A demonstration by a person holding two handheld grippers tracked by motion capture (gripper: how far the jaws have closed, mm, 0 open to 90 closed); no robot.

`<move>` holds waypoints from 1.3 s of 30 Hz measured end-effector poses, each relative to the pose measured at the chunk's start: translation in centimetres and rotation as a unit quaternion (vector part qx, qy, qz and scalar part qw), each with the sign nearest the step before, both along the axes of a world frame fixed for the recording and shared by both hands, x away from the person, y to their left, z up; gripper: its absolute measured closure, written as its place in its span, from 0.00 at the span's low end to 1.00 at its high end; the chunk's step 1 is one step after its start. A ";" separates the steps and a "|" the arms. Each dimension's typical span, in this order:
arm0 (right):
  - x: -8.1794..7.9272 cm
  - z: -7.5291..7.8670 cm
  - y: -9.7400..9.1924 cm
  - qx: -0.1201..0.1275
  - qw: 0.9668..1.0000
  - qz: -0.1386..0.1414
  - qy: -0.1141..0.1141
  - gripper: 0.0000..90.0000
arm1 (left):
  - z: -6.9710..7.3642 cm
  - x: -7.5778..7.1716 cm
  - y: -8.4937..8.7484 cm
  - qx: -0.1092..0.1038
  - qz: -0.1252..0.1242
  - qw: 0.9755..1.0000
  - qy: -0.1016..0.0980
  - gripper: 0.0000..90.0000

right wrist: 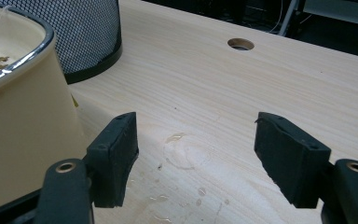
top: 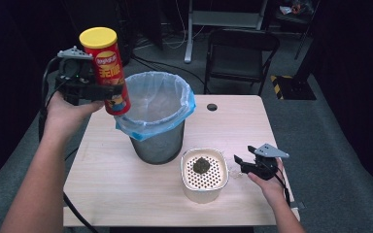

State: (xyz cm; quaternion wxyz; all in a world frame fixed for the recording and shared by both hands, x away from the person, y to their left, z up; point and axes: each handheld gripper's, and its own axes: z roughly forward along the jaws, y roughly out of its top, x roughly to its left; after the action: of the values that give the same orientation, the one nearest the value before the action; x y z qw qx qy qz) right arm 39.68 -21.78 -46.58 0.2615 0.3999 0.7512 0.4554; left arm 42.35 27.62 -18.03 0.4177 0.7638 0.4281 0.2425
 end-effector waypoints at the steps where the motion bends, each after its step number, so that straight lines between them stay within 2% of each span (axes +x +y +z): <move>1: 0.0 0.0 0.0 0.000 1.000 0.000 0.000 0.33 | -0.1 0.2 -0.2 -0.001 -0.001 1.000 0.001 0.27; 4: 0.0 0.0 0.1 0.001 1.000 0.001 0.001 0.33 | -0.2 0.9 -0.7 0.003 -0.007 1.000 0.003 0.27; 11: 0.0 -0.1 0.1 -0.002 1.000 0.001 0.004 0.33 | -0.8 2.2 -1.9 -0.003 -0.021 1.000 0.012 0.27; 15: 0.1 -0.2 0.2 -0.003 1.000 0.003 0.004 0.35 | -1.5 3.2 -3.0 0.000 -0.027 1.000 0.006 0.27; 31: 0.1 -0.3 0.0 0.000 1.000 0.003 0.004 0.35 | -3.1 5.4 -5.7 0.000 -0.036 0.999 -0.007 0.27; 36: 0.2 -0.4 0.0 -0.001 1.000 0.005 0.003 0.35 | -3.9 6.1 -6.3 -0.004 -0.043 0.999 0.004 0.27; 39: 0.2 -0.4 0.1 -0.002 1.000 0.006 0.003 0.35 | -4.6 6.6 -6.6 -0.005 -0.045 0.999 0.019 0.26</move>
State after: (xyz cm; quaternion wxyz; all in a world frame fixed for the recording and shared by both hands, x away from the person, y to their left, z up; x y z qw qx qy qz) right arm 39.90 -21.73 -46.96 0.2572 0.3967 0.7551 0.4541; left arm 48.97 21.01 -22.58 0.4235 0.7847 0.4026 0.2069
